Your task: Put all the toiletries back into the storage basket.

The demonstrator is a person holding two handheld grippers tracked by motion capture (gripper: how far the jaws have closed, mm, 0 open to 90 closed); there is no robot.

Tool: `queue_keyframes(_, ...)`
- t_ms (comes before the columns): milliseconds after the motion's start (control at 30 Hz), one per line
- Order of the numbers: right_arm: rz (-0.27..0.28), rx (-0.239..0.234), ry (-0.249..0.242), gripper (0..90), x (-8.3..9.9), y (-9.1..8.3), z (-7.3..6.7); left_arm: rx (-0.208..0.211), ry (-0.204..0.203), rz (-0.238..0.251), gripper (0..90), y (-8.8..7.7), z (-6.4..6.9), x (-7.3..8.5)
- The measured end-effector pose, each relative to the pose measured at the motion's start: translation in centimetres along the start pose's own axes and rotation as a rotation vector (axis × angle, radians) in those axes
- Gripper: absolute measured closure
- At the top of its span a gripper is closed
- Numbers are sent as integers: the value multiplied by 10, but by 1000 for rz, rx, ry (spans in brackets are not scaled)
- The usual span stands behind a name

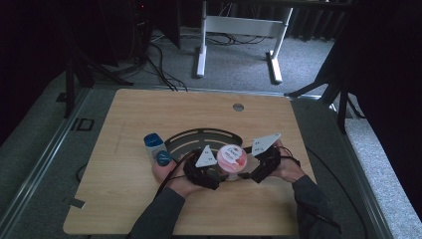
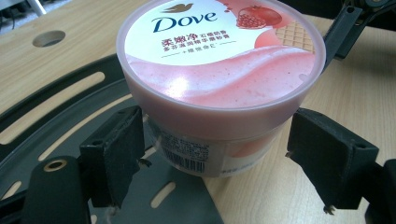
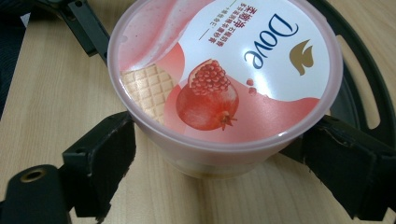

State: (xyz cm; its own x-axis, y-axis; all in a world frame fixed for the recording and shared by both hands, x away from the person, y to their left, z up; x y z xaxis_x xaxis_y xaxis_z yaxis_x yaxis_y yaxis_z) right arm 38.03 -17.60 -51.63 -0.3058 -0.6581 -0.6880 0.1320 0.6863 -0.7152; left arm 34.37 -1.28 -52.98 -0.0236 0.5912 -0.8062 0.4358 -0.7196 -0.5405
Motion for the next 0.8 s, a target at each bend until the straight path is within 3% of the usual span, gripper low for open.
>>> queue_keyframes(800,13,-5,6,94,-11,2,26,-61,3,-17,191,9,-21,-8)
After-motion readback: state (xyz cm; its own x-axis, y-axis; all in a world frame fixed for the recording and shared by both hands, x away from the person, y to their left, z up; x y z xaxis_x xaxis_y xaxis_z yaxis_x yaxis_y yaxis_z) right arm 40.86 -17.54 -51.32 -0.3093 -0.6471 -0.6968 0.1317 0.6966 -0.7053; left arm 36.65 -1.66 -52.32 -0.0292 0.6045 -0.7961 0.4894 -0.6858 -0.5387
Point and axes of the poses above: each handheld gripper's, and its own axes: y roughly forward along the jaws, x roughly out of its underside, z roughly to its right, the point moved 6 cm from there along y, roughly forward along the jaws, and after that the axes turned 14 degrees about y, right-handed, at the moved point
